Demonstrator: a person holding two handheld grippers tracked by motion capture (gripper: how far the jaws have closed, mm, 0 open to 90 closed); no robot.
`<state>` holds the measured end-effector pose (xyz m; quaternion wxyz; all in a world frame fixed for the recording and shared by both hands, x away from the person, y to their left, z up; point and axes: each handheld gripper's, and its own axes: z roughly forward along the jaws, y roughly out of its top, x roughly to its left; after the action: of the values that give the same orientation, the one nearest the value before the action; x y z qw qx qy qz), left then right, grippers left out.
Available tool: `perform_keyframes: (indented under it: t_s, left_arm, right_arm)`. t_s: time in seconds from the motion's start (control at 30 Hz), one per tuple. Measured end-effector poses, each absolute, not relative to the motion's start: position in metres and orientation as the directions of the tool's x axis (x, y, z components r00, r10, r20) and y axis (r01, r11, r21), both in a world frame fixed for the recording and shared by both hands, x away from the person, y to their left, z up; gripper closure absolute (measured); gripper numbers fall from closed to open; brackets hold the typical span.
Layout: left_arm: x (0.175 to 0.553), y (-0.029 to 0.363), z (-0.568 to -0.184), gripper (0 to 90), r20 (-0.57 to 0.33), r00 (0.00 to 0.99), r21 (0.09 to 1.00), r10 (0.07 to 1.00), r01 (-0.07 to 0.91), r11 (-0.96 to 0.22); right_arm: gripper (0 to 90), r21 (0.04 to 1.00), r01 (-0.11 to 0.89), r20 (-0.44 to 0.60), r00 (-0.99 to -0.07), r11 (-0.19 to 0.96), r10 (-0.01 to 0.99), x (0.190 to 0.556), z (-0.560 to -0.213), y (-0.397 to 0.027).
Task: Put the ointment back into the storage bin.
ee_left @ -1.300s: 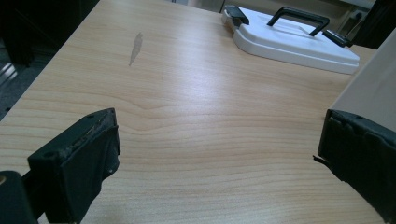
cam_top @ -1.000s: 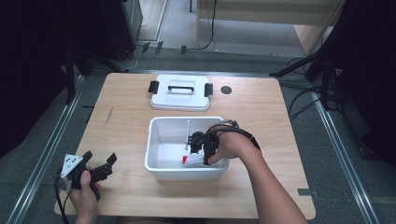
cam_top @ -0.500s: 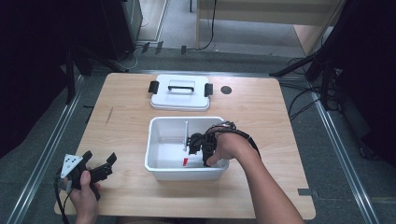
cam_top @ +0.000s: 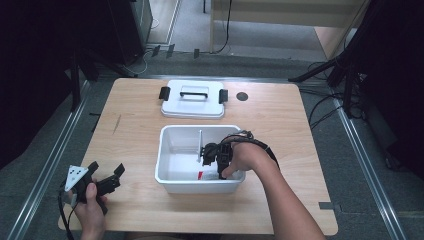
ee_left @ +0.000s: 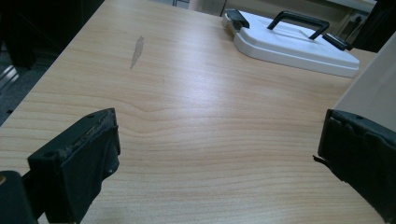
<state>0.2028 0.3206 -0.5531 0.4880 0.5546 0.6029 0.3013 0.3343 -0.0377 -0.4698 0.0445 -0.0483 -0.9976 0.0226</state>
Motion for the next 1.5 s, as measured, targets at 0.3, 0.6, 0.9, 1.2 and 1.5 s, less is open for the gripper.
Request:
perform_keyframes:
  t_s: [0.3, 0.6, 0.9, 1.2, 1.5]
  left_arm:
    - [0.203, 0.321, -0.553, 0.0, -0.255, 0.091, 0.904, 0.963, 0.376, 0.204]
    - [0.203, 0.321, -0.553, 0.0, -0.257, 0.092, 0.903, 0.962, 0.376, 0.205]
    - [0.203, 0.321, -0.553, 0.0, -0.257, 0.091, 0.903, 0.962, 0.377, 0.205]
    - [0.203, 0.320, -0.553, 0.0, -0.255, 0.090, 0.904, 0.963, 0.376, 0.204]
    - [0.203, 0.320, -0.553, 0.0, -0.254, 0.091, 0.906, 0.963, 0.372, 0.204]
  right_arm:
    - [71.5, -0.049, 0.095, 0.088, -0.991, 0.994, 0.099, 0.335, -0.470, -0.038]
    - [74.7, -0.051, 0.115, 0.087, -0.989, 0.992, 0.119, 0.336, -0.470, -0.039]
    - [79.8, -0.003, 0.133, 0.081, -0.988, 0.991, 0.133, 0.337, -0.464, -0.042]
    - [81.4, 0.075, 0.166, 0.067, -0.985, 0.983, 0.161, 0.335, -0.435, -0.053]
    - [81.7, 0.180, 0.185, 0.033, -0.983, 0.966, 0.182, 0.330, -0.395, -0.071]
